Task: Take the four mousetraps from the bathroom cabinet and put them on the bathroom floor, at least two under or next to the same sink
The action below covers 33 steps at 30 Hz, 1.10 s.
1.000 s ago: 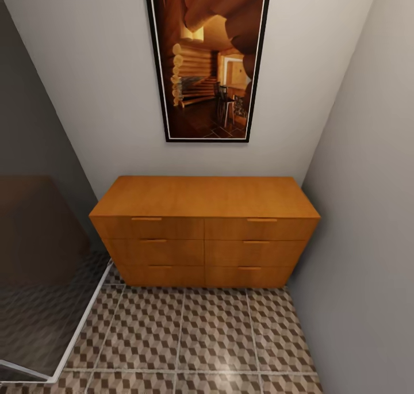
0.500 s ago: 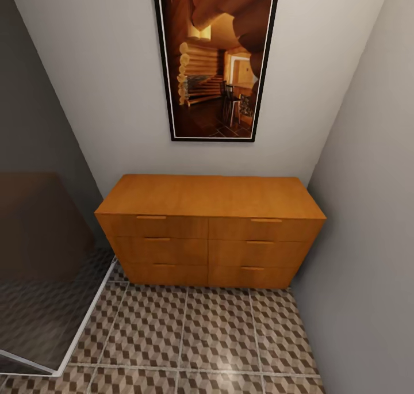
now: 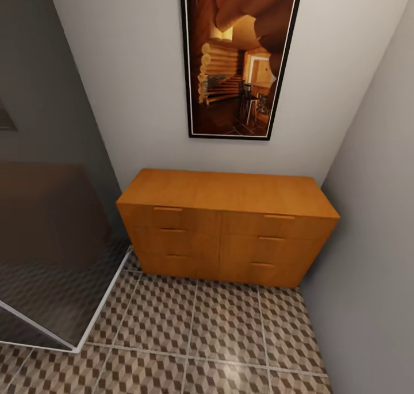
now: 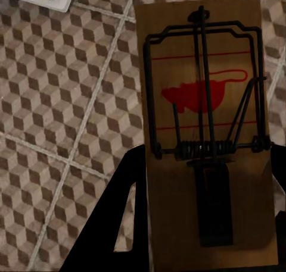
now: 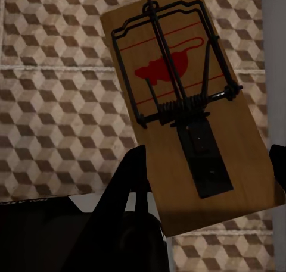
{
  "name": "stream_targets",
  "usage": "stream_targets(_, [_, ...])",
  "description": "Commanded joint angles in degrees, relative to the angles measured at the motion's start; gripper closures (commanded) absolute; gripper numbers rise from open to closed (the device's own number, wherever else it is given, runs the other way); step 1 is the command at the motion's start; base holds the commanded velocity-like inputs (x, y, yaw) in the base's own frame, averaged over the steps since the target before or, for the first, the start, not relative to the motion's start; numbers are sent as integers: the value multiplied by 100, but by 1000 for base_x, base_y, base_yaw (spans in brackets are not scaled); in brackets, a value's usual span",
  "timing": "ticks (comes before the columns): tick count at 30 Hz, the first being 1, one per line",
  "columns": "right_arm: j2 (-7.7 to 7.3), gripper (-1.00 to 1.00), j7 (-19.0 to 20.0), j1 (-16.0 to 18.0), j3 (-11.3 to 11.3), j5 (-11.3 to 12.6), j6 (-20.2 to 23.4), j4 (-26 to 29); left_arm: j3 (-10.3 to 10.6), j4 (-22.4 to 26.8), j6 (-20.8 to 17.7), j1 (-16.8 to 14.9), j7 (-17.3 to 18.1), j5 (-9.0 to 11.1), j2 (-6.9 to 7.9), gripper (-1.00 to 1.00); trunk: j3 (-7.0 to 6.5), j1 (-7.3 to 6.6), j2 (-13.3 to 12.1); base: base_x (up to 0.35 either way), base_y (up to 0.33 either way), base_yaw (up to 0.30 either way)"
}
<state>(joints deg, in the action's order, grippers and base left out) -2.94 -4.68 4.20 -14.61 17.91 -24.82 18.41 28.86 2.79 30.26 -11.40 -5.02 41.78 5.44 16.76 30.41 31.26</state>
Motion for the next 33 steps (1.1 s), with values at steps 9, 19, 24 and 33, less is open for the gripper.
stream_targets(9, [-5,100,-51,2,-58,37,-15,5,49,2,7,-3,-79,-20,1,100,8,-1,8,-275,112,283])
stream_targets(19, [3,100,-54,2,-65,37,-14,0,49,2,8,-3,-79,-20,2,100,8,-1,8,-252,146,285])
stream_targets(24, [4,100,-56,2,-68,37,-14,-4,42,2,7,-3,-79,-14,24,100,8,-1,8,-248,113,285])
stream_targets(33, [4,100,-58,2,-68,29,-14,-4,44,2,15,-3,-79,-20,27,100,8,-1,8,-84,26,285])
